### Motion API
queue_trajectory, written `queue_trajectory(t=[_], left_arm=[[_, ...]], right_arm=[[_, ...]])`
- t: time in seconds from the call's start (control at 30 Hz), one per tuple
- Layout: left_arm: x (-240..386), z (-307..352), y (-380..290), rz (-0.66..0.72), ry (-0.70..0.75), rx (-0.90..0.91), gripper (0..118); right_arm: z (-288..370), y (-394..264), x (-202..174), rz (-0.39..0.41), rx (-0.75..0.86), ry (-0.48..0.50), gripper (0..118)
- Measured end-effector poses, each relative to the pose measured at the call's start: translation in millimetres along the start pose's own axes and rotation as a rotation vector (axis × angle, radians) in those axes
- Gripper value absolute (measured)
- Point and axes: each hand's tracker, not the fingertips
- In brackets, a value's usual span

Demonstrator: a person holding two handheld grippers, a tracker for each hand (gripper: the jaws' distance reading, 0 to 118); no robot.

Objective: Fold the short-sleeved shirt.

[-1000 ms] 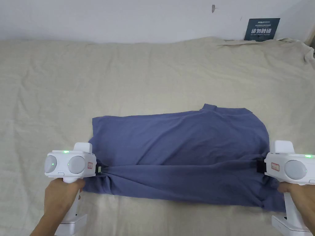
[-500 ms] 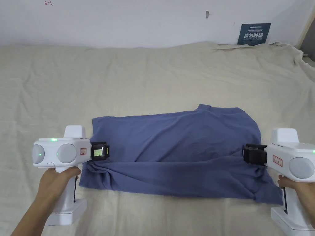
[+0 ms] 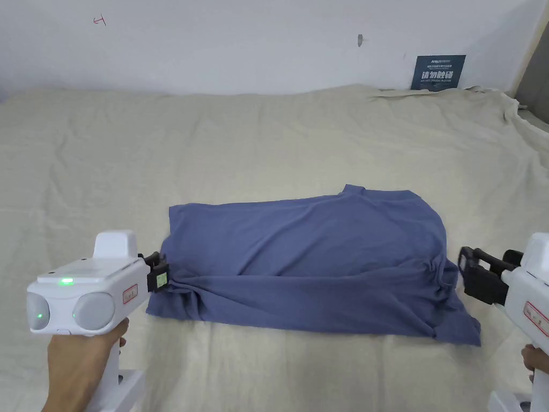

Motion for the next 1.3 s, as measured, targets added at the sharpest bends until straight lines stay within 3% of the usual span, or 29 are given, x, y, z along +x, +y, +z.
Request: queue_trajectory(t=[0.03,0.07,0.1,0.2,0.47,0.77,0.83,0.87,0.93,1.2,1.27,1.3], left_arm=[[-1,2,-4,0.017,-0.014,-0.010,19],[-4,2,-9,0.028,-0.022,-0.015,3],[-5,4,-13,0.034,-0.026,-0.024,0],[-4,6,-26,0.013,-0.037,-0.070,0],[-14,-7,-30,0.040,-0.028,-0.130,0],[-31,-75,-9,0.087,-0.046,-0.313,0],[-32,-91,-9,0.083,-0.040,-0.347,18],[-33,-100,-9,0.097,-0.033,-0.387,40],[-36,-116,-10,0.120,-0.023,-0.422,66],[-35,-148,-25,0.091,0.011,-0.492,69],[-34,-149,-31,0.095,0.008,-0.511,62],[-31,-148,-33,0.090,0.005,-0.504,53]], right_arm=[[3,-2,1,-0.001,0.000,0.001,38],[7,-6,2,-0.004,0.009,-0.006,7],[9,-8,3,-0.008,0.017,-0.017,0],[14,-14,10,-0.038,-0.003,0.016,0],[8,-16,11,-0.021,-0.019,0.004,0],[-7,-10,4,-0.023,-0.034,0.007,0],[-11,-10,2,-0.020,-0.041,0.008,0],[-13,-10,1,-0.021,-0.043,0.007,0],[-17,-11,1,-0.025,-0.053,0.008,0],[-30,-14,1,-0.043,-0.084,0.009,0],[-32,-14,1,-0.044,-0.090,0.006,0],[-34,-14,1,-0.045,-0.093,0.005,0]])
